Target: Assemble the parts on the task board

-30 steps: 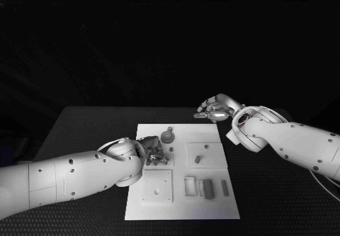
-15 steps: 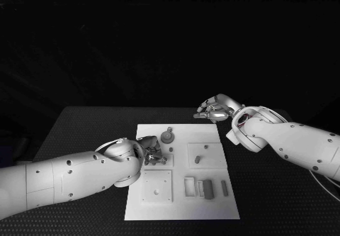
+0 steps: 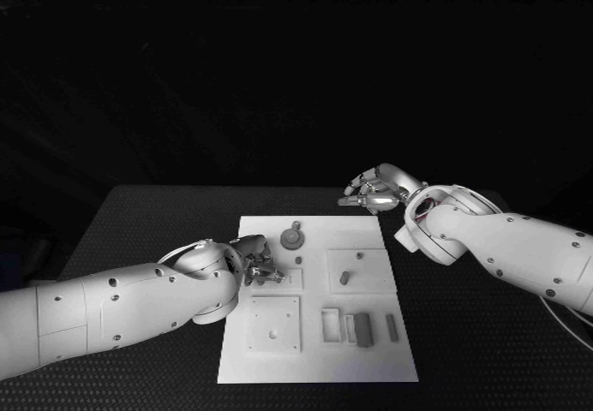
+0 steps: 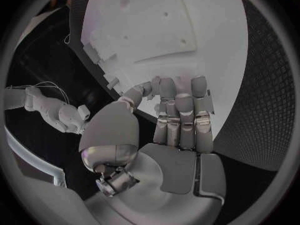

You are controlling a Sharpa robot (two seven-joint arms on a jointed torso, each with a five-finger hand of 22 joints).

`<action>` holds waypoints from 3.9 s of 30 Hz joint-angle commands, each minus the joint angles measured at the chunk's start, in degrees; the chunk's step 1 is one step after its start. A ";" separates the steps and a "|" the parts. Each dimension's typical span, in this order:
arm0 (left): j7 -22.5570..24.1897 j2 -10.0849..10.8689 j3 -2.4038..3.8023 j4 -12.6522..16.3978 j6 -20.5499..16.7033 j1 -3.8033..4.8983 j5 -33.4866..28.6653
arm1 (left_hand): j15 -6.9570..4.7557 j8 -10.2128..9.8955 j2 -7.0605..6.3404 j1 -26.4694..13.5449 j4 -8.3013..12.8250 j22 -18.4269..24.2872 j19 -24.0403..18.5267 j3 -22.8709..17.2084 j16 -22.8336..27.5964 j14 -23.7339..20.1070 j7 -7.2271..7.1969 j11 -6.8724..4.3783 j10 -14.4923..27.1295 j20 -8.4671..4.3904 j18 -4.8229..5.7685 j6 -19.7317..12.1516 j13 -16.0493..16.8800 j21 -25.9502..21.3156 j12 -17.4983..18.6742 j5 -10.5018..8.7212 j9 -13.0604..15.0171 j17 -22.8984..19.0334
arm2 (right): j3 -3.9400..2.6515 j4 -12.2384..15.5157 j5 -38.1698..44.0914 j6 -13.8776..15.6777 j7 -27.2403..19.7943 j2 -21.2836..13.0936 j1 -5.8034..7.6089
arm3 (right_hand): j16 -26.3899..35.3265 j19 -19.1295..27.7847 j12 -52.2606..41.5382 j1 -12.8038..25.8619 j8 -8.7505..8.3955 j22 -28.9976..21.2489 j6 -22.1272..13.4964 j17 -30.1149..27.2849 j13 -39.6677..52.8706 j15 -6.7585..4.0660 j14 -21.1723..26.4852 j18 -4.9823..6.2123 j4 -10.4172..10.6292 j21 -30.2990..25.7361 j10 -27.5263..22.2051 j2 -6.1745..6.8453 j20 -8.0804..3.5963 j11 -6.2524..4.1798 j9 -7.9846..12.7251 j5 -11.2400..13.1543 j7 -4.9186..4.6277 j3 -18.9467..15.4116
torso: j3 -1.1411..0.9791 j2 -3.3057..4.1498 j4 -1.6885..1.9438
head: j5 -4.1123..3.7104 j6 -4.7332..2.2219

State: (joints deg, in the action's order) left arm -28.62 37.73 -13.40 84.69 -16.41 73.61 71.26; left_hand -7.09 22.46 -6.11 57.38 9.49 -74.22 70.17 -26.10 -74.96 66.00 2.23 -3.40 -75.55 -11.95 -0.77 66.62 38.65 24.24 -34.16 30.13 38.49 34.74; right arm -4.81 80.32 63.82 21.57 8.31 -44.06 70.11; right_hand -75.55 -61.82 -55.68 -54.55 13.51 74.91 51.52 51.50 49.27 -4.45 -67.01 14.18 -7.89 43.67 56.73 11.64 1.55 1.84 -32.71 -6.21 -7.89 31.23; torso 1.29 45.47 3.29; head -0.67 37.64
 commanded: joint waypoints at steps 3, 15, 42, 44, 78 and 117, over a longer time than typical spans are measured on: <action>-2.15 0.34 -0.24 -0.73 0.36 -0.26 -0.53 | -2.72 0.20 0.59 0.50 5.27 -0.15 3.39 -5.69 -0.33 0.80 -0.64 -0.52 -0.06 -2.82 0.76 1.04 0.13 0.40 -0.42 0.45 0.10 -0.13 | -0.03 0.01 0.01 -0.63 -0.53 0.02 0.01 | 0.23 0.22 -0.32 0.25 0.10 1.03 -0.01 -0.07 -0.09 -0.02 0.51 0.82 0.23 -0.38 -0.40 -0.30 0.02 -0.10 -0.06 -0.23 -0.28 0.04 | -0.06 0.03 0.03 | 0.00 -0.01; -2.04 -0.32 -0.24 -1.03 1.10 -0.26 -0.90 | -2.76 0.25 0.62 0.49 5.28 -0.25 3.45 -5.71 -0.52 0.79 -0.67 -0.56 -0.04 -2.86 0.77 1.06 0.19 0.41 -0.54 0.57 0.13 -0.25 | -0.03 -0.12 -0.01 -0.68 -0.57 0.19 0.00 | 0.23 0.23 -0.35 0.26 0.09 1.03 0.00 -0.07 -0.11 -0.02 0.52 0.82 0.26 -0.39 -0.41 -0.29 0.02 -0.09 -0.07 -0.22 -0.28 0.03 | -0.08 0.04 -0.04 | 0.09 0.02; -2.25 -1.99 -0.14 -3.00 7.75 -0.23 -6.53 | -2.94 0.56 0.68 -0.44 3.91 -0.79 3.68 -5.49 -1.50 0.66 -0.88 -0.73 0.01 -2.99 0.76 1.34 0.42 0.26 -1.12 -0.47 0.31 -1.19 | -0.03 -0.59 -0.20 -0.93 -0.64 0.48 0.00 | 0.23 0.26 -0.40 0.28 0.08 1.04 -0.01 -0.08 -0.15 -0.02 0.55 0.82 0.32 -0.41 -0.45 -0.31 0.02 -0.09 -0.07 -0.22 -0.28 0.03 | -0.14 0.06 -0.09 | 0.07 0.31; -2.34 -1.99 -0.13 -3.20 8.23 -0.22 -7.64 | -2.94 0.56 0.68 -0.44 3.91 -0.79 3.68 -5.49 -1.50 0.66 -0.88 -0.73 0.01 -2.99 0.76 1.34 0.42 0.26 -1.12 -0.47 0.31 -1.19 | -0.03 -0.58 -0.20 -0.93 -0.64 0.45 0.00 | 0.23 0.26 -0.40 0.28 0.08 1.04 -0.01 -0.08 -0.15 -0.02 0.55 0.82 0.32 -0.41 -0.45 -0.31 0.02 -0.09 -0.07 -0.22 -0.28 0.03 | -0.13 0.05 -0.08 | 0.06 0.44; -2.63 -2.30 2.62 -7.24 14.57 0.41 -16.54 | -2.79 0.38 3.51 -1.51 3.92 -1.55 3.07 -5.37 -2.47 -0.34 -0.66 -0.57 0.75 -2.84 0.77 0.86 0.53 0.01 -1.36 -1.35 0.32 -2.04 | -0.03 -1.24 -0.22 -1.04 -0.69 0.75 -0.08 | 0.22 0.28 -0.45 0.02 0.06 1.05 -0.02 -0.08 -0.18 -0.03 0.57 0.82 0.17 -0.42 -0.48 -0.48 -0.01 -0.10 -0.07 -0.24 -0.28 0.11 | -0.06 0.04 0.00 | -0.08 0.34; -5.21 -5.51 2.61 -10.22 23.73 3.33 -14.23 | -1.66 -1.79 7.40 -1.93 -0.70 -1.93 1.84 -10.62 -5.00 -2.43 1.12 0.71 4.22 -2.28 0.73 -5.04 0.07 -0.98 -2.49 -26.96 6.29 -6.17 | -0.02 -2.19 -0.27 -1.60 -0.71 1.52 -0.44 | 0.22 0.32 -0.53 -0.10 -0.02 1.07 -0.15 -0.09 -0.23 0.01 0.61 0.82 0.01 -0.44 -0.54 -0.53 0.01 -0.06 -0.05 -0.21 -0.32 0.05 | -0.08 0.04 -0.06 | 0.22 0.58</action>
State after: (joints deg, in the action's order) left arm -32.81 32.33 -10.66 74.87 4.24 77.05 56.41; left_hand -8.28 20.89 -1.36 52.03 7.20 -74.92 71.68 -34.73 -79.66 64.55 3.44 -2.74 -71.63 -13.75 -0.77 61.89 38.77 23.30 -36.33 4.11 44.50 28.65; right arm -4.81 78.17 63.52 20.79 8.12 -42.57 69.77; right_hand -75.55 -61.83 -55.84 -54.56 13.51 74.91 51.40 51.51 49.11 -4.57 -66.70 14.16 -7.89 43.44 56.70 11.66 1.56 1.83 -32.70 -6.21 -8.00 31.24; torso 1.20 45.49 3.28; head -0.50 38.16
